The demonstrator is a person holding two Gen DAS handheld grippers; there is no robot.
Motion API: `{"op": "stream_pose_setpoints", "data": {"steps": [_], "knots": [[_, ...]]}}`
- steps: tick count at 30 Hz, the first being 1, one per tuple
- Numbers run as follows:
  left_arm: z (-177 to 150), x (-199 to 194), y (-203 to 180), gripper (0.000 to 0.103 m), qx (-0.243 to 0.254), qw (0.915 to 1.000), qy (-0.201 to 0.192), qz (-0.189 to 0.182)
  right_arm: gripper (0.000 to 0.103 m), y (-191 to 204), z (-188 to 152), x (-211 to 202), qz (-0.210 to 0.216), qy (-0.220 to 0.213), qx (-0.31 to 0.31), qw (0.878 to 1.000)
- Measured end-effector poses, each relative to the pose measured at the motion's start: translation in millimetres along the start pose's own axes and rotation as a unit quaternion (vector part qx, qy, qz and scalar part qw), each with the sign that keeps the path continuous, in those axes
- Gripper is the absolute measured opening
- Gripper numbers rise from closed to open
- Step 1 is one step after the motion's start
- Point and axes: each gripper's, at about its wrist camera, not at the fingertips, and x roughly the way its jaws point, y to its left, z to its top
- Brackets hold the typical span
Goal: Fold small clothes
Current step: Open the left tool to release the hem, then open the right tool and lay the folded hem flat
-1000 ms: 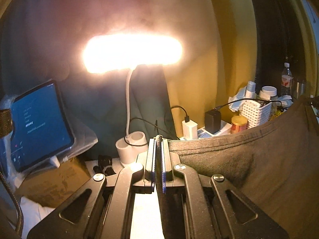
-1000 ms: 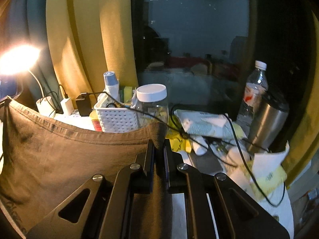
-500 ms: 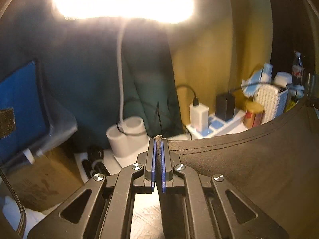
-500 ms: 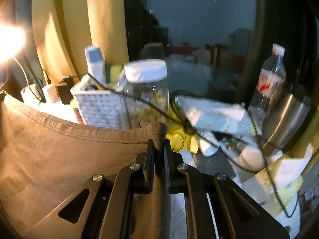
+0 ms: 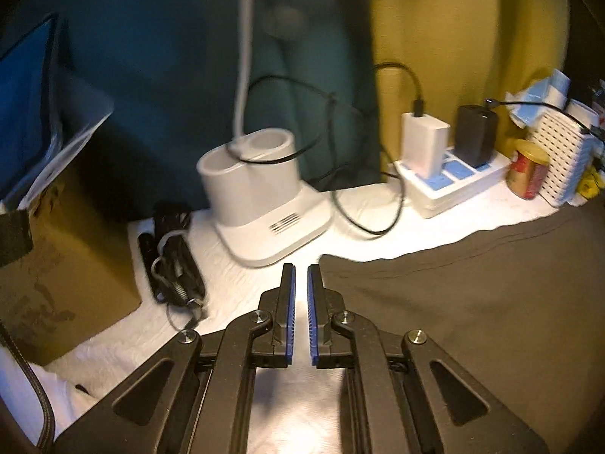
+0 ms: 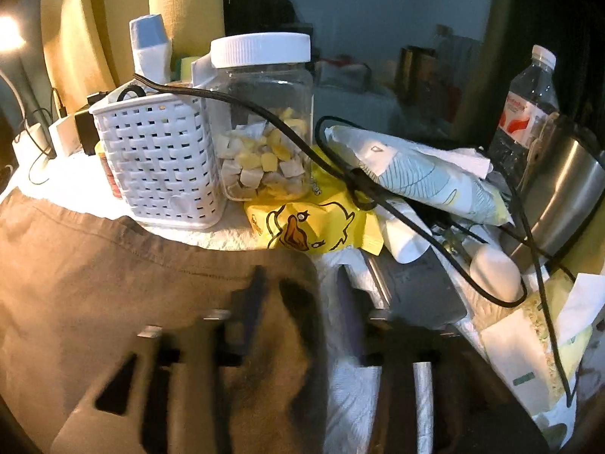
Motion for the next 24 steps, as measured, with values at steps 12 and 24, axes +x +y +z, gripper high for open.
{"op": "stream_pose_setpoints", "data": {"steps": [12, 24], "knots": [[-30, -52, 29, 0.086, -0.081, 0.9962, -0.009, -0.032, 0.054, -10, -15, -41, -0.007, -0.006, 0.009, 1.0], [-75, -107, 14, 0.086, -0.086, 0.9936, 0.0, -0.074, 0.054, -27, -63, -114, -0.016, -0.009, 0.041, 0.999]]}}
